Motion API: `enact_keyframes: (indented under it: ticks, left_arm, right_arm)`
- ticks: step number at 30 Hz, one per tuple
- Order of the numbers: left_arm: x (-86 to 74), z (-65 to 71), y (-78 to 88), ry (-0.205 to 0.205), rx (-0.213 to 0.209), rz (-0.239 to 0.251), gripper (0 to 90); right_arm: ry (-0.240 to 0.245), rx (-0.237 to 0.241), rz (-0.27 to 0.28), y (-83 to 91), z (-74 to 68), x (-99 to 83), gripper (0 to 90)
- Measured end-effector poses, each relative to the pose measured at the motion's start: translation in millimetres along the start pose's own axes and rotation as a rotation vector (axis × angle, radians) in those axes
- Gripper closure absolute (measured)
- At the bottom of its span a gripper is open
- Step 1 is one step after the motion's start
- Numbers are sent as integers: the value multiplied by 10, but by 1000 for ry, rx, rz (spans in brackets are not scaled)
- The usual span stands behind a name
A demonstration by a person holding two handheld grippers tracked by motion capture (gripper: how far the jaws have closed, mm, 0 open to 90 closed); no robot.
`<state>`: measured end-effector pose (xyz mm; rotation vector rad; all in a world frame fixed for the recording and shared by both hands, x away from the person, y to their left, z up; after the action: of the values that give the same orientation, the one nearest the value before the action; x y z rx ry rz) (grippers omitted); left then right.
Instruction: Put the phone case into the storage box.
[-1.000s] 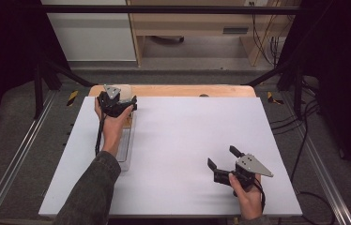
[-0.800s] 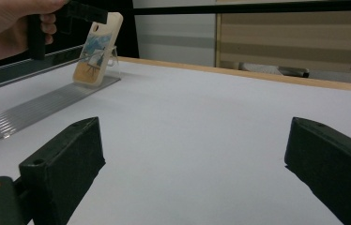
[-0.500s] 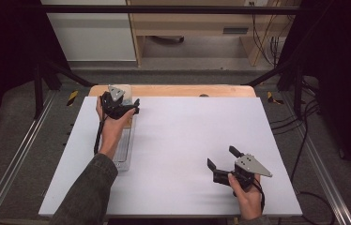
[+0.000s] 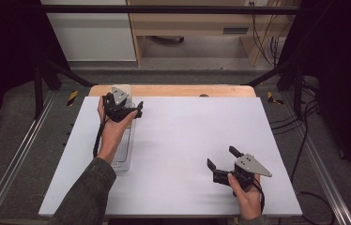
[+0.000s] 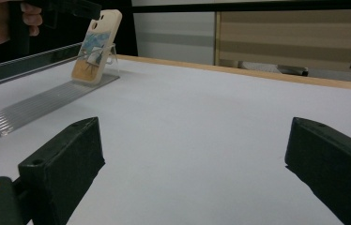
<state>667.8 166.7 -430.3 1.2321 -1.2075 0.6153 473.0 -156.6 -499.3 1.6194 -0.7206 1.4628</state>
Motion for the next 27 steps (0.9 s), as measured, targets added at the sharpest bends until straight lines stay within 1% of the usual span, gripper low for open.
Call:
enact_keyframes:
  ticks: [5,7,8,10,11,17,27]
  left_arm:
    - [20,50,25,-18,-12,5,29]
    - [19,75,34,-34,-17,2,29]
    - [29,80,33,-55,-18,9,29]
    - [27,98,45,-81,-17,6,29]
    - [16,112,53,-78,-20,-3,28]
    - [32,170,81,-111,-33,3,28]
    - [26,275,109,-176,-52,4,28]
  right_arm:
    - [1,-1,-2,0,-6,-1,46]
    - [0,-1,-1,0,-4,0,46]
    - [0,-1,-2,0,-4,-2,46]
    - [1,0,-5,-1,-7,-4,45]
    - [2,1,-4,-3,-8,-3,45]
    - [7,0,-5,-3,-12,-4,45]
    - [8,-1,-4,-5,-15,-2,46]
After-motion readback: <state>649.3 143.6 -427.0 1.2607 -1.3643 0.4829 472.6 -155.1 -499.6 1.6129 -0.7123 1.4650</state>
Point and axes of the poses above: each handheld gripper's, and its own axes: y roughly backward along the jaws, x roughly out of its top, z roughly to its right, the point moved 8 cm from there along -y, roughly forward along the jaws, and after that the axes turned 7 degrees about y, right-handed, at the moved point
